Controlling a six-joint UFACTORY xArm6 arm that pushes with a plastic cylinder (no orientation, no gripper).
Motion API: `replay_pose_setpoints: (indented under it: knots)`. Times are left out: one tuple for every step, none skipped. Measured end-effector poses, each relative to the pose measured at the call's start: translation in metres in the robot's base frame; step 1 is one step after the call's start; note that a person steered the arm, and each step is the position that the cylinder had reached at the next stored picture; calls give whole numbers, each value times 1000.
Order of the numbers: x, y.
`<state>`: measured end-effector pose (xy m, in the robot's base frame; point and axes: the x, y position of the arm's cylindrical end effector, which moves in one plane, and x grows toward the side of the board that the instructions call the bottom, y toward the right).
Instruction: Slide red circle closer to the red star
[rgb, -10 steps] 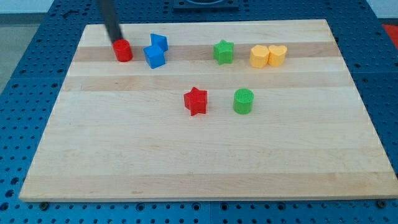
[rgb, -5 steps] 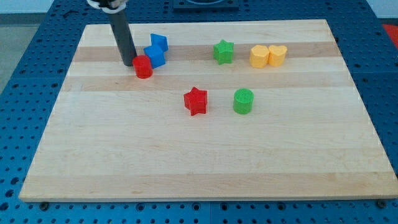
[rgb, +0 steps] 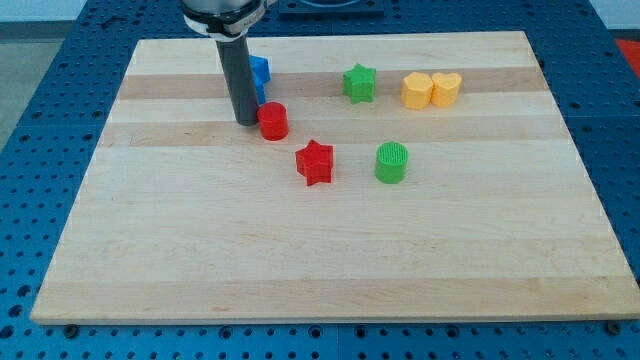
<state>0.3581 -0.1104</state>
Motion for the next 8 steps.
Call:
replay_pose_setpoints:
  knots:
    - [-10,11]
    - [-6,22]
    - [8,27]
    - [31,36]
    - [49,51]
    - [51,50]
    - [53,33]
    - [94,6]
